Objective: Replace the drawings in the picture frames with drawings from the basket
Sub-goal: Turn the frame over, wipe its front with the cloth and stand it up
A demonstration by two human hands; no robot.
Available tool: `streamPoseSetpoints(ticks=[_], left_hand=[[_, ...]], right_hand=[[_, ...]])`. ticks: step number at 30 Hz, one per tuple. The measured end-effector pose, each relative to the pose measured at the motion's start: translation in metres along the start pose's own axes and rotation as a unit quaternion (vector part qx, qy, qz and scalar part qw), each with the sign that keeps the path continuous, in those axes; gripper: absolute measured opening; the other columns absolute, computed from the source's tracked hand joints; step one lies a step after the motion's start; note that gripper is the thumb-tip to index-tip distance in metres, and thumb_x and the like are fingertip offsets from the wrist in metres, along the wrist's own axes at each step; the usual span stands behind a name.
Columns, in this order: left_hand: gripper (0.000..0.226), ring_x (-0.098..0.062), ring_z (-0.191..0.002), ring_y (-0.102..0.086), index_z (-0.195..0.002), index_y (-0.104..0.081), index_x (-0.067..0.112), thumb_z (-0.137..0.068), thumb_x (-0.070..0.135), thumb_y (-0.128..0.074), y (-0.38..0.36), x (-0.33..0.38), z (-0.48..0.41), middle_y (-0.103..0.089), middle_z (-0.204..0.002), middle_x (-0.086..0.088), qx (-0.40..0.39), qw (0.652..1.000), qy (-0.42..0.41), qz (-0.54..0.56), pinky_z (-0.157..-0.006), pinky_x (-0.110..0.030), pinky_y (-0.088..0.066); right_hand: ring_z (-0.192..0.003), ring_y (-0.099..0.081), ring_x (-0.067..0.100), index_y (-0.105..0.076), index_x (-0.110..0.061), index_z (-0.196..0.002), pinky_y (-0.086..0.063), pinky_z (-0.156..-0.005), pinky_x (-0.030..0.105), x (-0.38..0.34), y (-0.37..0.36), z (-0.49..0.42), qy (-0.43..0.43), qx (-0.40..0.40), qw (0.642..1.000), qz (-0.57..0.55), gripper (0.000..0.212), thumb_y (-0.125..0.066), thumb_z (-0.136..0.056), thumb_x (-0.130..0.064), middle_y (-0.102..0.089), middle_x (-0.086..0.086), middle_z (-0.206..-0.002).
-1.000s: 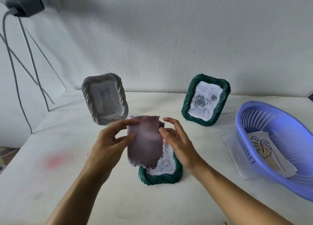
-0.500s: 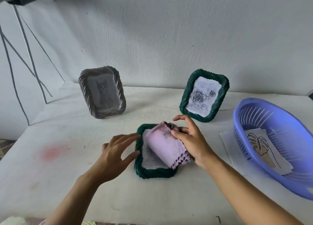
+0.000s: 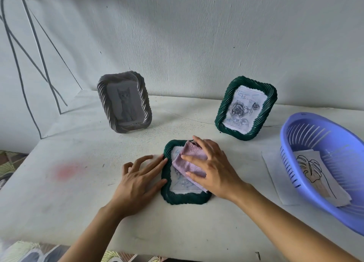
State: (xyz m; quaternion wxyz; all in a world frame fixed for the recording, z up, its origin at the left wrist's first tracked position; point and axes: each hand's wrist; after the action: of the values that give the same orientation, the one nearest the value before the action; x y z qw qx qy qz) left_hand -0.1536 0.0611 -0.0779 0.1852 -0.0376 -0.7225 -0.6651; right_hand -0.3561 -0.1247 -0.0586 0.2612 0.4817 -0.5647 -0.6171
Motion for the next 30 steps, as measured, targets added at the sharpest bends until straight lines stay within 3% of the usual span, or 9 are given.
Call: streamPoseSetpoints(ticks=[3, 8, 13, 16, 20, 25, 30], left_hand=[[0.058, -0.007, -0.145, -0.026, -0.156, -0.02, 0.045, -0.102, 0.064, -0.028, -0.001, 0.0, 0.0, -0.019, -0.16, 0.031, 0.006, 1.0, -0.004, -0.001, -0.105, -0.047, -0.03], [0.058, -0.008, -0.144, -0.028, -0.156, -0.023, 0.044, -0.102, 0.063, -0.029, -0.002, -0.002, -0.001, -0.02, -0.16, 0.031, 0.014, 1.0, -0.008, -0.005, -0.103, -0.047, -0.031], [0.058, -0.008, -0.144, -0.028, -0.156, -0.024, 0.043, -0.102, 0.063, -0.029, -0.002, -0.001, -0.002, -0.022, -0.16, 0.03, 0.015, 1.0, -0.005, -0.007, -0.104, -0.047, -0.03], [0.058, -0.009, -0.144, -0.027, -0.156, -0.021, 0.044, -0.102, 0.063, -0.027, -0.003, -0.001, -0.002, -0.02, -0.16, 0.031, 0.008, 1.0, -0.004, -0.017, -0.104, -0.048, -0.029], [0.058, -0.01, -0.144, -0.026, -0.156, -0.018, 0.045, -0.102, 0.063, -0.025, -0.004, -0.001, -0.002, -0.018, -0.16, 0.031, 0.0, 0.999, -0.005, -0.032, -0.104, -0.047, -0.029], [0.06, -0.012, -0.145, -0.024, -0.158, -0.011, 0.044, -0.101, 0.062, -0.024, -0.003, -0.002, -0.001, -0.013, -0.162, 0.029, -0.008, 0.999, -0.013, -0.038, -0.104, -0.047, -0.028], [0.063, -0.016, -0.144, -0.027, -0.158, -0.01, 0.042, -0.1, 0.061, -0.025, -0.001, 0.0, -0.001, -0.013, -0.164, 0.026, -0.006, 0.999, -0.021, -0.035, -0.102, -0.049, -0.03]], right_hand=[[-0.149, -0.02, 0.024, -0.056, -0.041, -0.136, -0.043, -0.101, 0.048, 0.001, -0.01, 0.003, 0.025, 0.023, 0.998, 0.048, 0.042, -0.039, -0.099, -0.054, -0.029, -0.004, -0.161], [-0.141, -0.038, 0.026, -0.061, -0.029, -0.131, -0.049, -0.091, 0.046, -0.006, -0.014, 0.0, 0.036, 0.058, 0.996, 0.051, 0.04, -0.039, -0.098, -0.039, -0.055, -0.005, -0.141], [-0.138, -0.037, 0.023, -0.064, -0.022, -0.129, -0.035, -0.112, 0.037, -0.002, -0.012, 0.001, 0.001, 0.076, 0.996, 0.044, 0.042, -0.044, -0.098, -0.043, -0.056, 0.002, -0.139], [-0.115, -0.045, 0.023, -0.068, -0.013, -0.114, -0.04, -0.104, 0.034, -0.007, -0.011, -0.001, 0.033, 0.107, 0.992, 0.053, 0.036, -0.044, -0.096, -0.034, -0.064, 0.004, -0.12], [-0.103, -0.049, 0.025, -0.071, -0.01, -0.104, -0.047, -0.092, 0.033, -0.009, -0.016, -0.011, 0.057, 0.129, 0.988, 0.06, 0.031, -0.05, -0.09, -0.028, -0.067, 0.005, -0.111], [-0.107, -0.05, 0.025, -0.069, -0.013, -0.106, -0.048, -0.088, 0.038, -0.008, -0.018, -0.03, 0.033, 0.159, 0.986, 0.034, 0.021, -0.059, -0.088, -0.017, -0.068, 0.003, -0.115], [-0.111, -0.05, 0.024, -0.071, -0.023, -0.115, -0.047, -0.088, 0.04, -0.013, -0.028, -0.032, 0.048, 0.12, 0.992, -0.004, 0.028, -0.059, -0.093, -0.034, -0.066, -0.006, -0.122]])
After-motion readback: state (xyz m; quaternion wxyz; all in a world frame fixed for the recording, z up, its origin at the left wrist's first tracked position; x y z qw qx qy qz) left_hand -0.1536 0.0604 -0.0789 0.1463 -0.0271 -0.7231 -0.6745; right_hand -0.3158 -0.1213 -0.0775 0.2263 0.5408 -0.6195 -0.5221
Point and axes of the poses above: each hand's wrist, its own z-axis away from the middle knuckle, its own y-axis out of the back of the hand, x = y × z
